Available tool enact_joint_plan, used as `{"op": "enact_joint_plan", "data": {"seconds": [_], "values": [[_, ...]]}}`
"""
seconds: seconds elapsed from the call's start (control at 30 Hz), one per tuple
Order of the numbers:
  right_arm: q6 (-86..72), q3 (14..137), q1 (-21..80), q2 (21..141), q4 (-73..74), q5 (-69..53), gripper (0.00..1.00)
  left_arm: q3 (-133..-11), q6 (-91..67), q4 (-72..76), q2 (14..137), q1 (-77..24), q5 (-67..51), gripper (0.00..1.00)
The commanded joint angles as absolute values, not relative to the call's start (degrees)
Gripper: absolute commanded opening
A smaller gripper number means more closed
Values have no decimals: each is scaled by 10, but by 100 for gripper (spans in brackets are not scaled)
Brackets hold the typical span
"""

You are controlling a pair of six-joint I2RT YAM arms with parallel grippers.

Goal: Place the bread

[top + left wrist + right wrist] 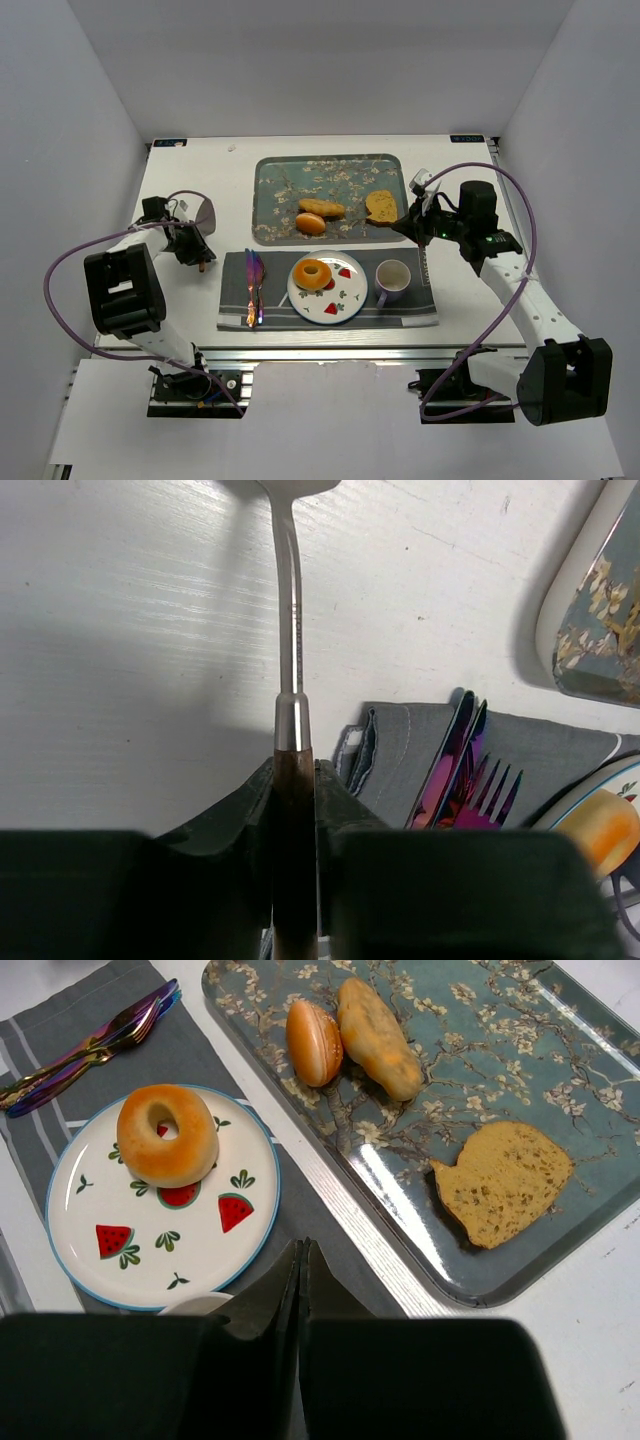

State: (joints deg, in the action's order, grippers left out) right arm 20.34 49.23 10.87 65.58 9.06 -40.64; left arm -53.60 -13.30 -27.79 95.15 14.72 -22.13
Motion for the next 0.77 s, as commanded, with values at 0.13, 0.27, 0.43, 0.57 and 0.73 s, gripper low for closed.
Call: {"op": "enact_joint_plan", "data": {"seconds": [0.13,0.27,0.43,0.57,0.73], "values": [[197,490,105,656,86,-409,24,-543,-124,-285,929,164,-206,51],[196,501,105,658,107,-417,64,-541,-127,-290,902,170,-200,60],[122,519,105,664,126,-357,89,-546,-147,-301,832,173,-177,76],[81,566,105,686,148,-285,89,-566,-165,-329,764,173,-156,82],[90,609,105,708,148,-286,89,-574,-203,-331,704,173,-197,82]]}}
